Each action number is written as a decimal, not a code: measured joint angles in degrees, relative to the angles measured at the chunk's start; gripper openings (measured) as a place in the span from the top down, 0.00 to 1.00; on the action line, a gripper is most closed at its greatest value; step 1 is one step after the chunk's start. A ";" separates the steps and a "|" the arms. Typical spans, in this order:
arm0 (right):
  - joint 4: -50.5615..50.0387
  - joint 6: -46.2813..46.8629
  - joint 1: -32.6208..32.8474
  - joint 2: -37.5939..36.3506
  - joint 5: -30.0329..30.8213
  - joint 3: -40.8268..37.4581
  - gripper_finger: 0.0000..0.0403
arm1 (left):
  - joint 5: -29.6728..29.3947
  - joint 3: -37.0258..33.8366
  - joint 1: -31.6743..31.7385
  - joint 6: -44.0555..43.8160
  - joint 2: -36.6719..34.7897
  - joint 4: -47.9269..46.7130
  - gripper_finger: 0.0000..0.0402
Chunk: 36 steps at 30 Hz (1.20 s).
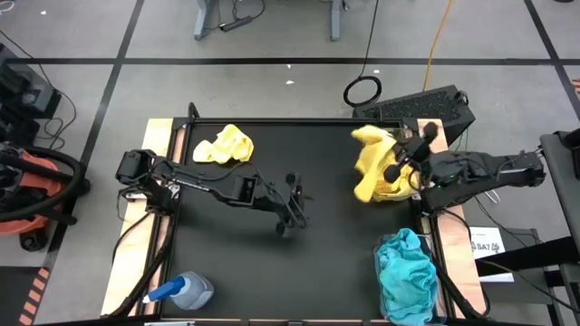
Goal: Sort microfiber towel by color & place in baskets
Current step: Put the yellow towel into the top transparent bin
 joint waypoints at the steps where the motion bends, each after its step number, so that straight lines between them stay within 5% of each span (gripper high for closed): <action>1: -0.06 -0.83 0.00 -0.97 1.23 0.00 1.00 | 0.43 0.00 0.00 -0.62 0.00 -0.53 0.36; 10: 0.33 -14.97 0.00 -9.59 10.50 0.00 1.00 | 3.02 0.00 -0.04 -1.68 0.00 -2.77 0.36; 22: -2.68 -24.25 0.00 -14.73 11.36 0.00 1.00 | 3.02 0.00 -0.15 -1.53 0.00 -3.84 0.36; 32: -30.51 2.28 -0.02 -13.10 -2.86 -0.02 1.00 | 3.00 0.00 -0.15 -1.45 0.00 -3.76 0.36; 36: -34.31 8.08 0.00 -10.96 -8.33 -0.07 1.00 | 2.99 0.00 -0.15 -1.45 0.00 -3.57 0.36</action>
